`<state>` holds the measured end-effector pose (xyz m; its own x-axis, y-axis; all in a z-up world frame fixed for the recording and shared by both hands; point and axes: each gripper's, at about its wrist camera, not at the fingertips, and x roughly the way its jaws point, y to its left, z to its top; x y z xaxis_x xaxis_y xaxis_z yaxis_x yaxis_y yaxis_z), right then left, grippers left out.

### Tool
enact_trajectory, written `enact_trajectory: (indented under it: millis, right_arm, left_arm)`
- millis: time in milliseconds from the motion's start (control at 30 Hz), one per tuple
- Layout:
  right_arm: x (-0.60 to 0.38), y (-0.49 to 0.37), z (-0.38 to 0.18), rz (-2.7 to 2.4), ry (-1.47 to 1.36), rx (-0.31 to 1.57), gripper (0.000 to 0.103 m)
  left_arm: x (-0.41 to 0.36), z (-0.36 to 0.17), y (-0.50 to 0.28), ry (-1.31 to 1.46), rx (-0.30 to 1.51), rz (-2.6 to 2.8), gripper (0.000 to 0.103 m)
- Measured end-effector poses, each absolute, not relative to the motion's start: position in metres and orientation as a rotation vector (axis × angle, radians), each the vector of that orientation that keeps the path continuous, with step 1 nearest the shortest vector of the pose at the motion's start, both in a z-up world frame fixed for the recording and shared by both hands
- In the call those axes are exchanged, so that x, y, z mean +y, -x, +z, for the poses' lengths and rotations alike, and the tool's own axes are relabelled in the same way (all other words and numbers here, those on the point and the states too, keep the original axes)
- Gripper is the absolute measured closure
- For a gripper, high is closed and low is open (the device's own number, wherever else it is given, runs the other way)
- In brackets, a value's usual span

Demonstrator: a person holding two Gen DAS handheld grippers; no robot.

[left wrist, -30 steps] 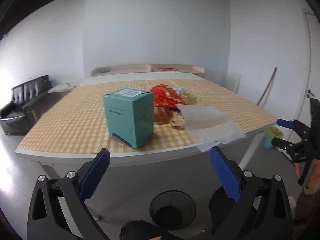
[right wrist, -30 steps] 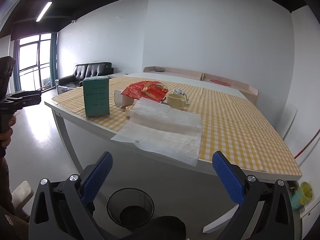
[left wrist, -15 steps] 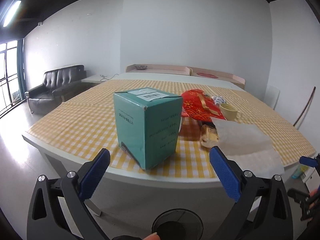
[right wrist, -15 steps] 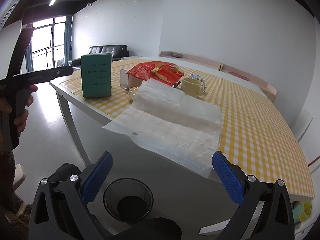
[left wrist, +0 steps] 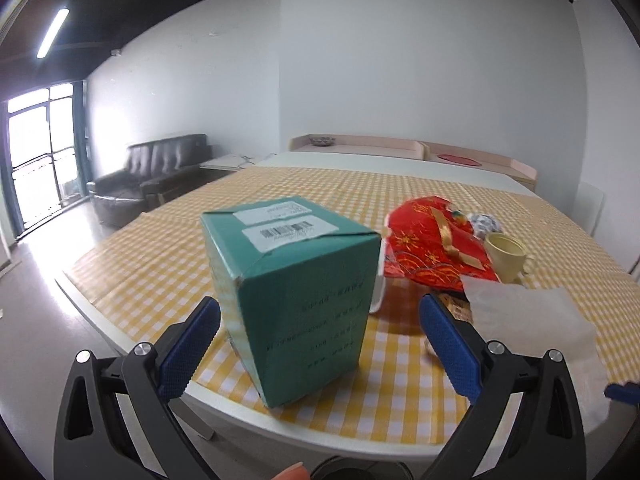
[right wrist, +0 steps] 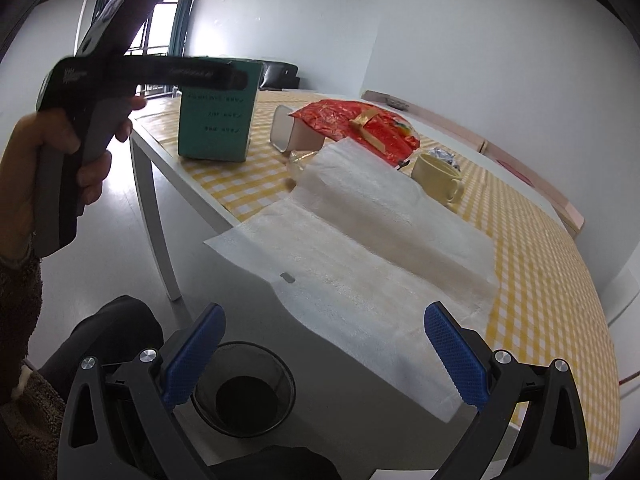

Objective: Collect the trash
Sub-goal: 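Grasp the teal box with the left tool while the right tool grasps the white foam sheet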

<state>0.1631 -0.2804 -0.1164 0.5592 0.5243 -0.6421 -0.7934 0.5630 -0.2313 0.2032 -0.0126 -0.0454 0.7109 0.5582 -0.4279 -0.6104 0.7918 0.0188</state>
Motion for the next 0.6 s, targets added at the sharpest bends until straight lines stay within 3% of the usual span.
enact_trajectory:
  millis: [233,300,600]
  right_arm:
    - [-0.265,-0.172,-0.128,0.838,0.6,0.538,0.008]
    - [-0.261,-0.173,-0.131,0.826,0.625,0.538,0.022]
    - [-0.262,-0.184,-0.133,0.829,0.599,0.575,0.052]
  left_arm:
    - [-0.022,-0.047,-0.233,0.106,0.404,0.786,0.004]
    - [-0.019,-0.047,-0.237,0.123,0.389,0.813,0.004]
    - [0.0,-0.06,-0.264,0.154,0.418,0.956,0.004]
